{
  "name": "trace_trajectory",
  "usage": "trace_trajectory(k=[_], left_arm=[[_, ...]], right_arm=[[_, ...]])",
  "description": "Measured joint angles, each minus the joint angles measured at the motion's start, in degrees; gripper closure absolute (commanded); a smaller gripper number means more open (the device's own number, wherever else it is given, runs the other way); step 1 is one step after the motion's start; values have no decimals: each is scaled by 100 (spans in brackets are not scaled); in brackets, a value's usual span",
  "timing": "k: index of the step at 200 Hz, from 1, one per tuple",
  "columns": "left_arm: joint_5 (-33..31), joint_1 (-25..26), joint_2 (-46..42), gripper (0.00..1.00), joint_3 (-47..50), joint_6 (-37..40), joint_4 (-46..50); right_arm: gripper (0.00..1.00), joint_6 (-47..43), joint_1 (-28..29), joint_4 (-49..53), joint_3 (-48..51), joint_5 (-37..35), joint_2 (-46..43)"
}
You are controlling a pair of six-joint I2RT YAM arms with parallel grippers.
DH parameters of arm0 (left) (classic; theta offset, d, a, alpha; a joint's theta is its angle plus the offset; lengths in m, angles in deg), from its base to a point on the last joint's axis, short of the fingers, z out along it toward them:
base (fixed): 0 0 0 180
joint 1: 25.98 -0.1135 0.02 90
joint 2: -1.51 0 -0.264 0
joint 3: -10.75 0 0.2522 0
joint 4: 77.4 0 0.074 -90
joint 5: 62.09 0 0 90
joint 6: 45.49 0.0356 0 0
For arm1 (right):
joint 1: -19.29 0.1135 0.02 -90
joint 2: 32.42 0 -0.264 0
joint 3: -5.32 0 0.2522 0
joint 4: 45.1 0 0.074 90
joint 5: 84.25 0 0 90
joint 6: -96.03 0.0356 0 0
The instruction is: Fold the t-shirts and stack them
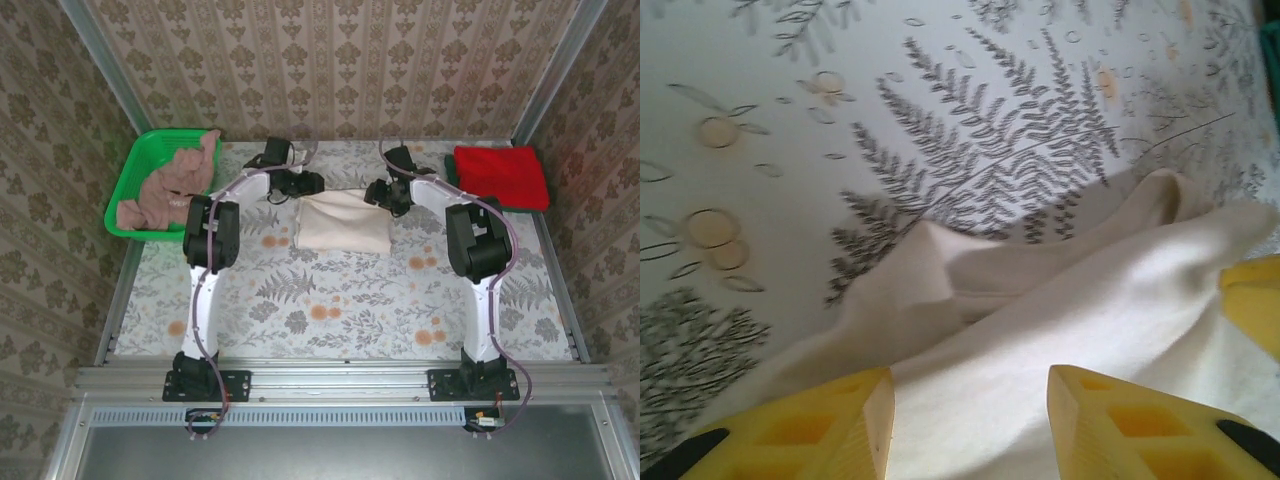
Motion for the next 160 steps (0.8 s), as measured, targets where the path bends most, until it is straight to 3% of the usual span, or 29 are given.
trace_trajectory(k=[13, 30, 79, 98, 111, 160], left_arm=[[-131, 31, -70, 53, 9, 90, 125], [-341, 144, -361, 51, 205, 179, 216], [-809, 968, -2087, 49, 1580, 229, -103], [-796, 1307, -2323, 51, 1899, 225, -446], [-726, 1386, -2225, 53, 2041, 223, -595], [-496, 1130, -1561, 56, 2815, 273, -949]], right_arm=[[48, -44, 35, 20, 63, -74, -118], [63, -46, 87, 15, 105, -114, -304], [74, 184, 188, -243, -68, -50, -219], [73, 275, 142, -273, -474, -50, 184], [68, 345, 81, -251, -811, -50, 505], [50, 389, -105, 243, -1561, -50, 962]])
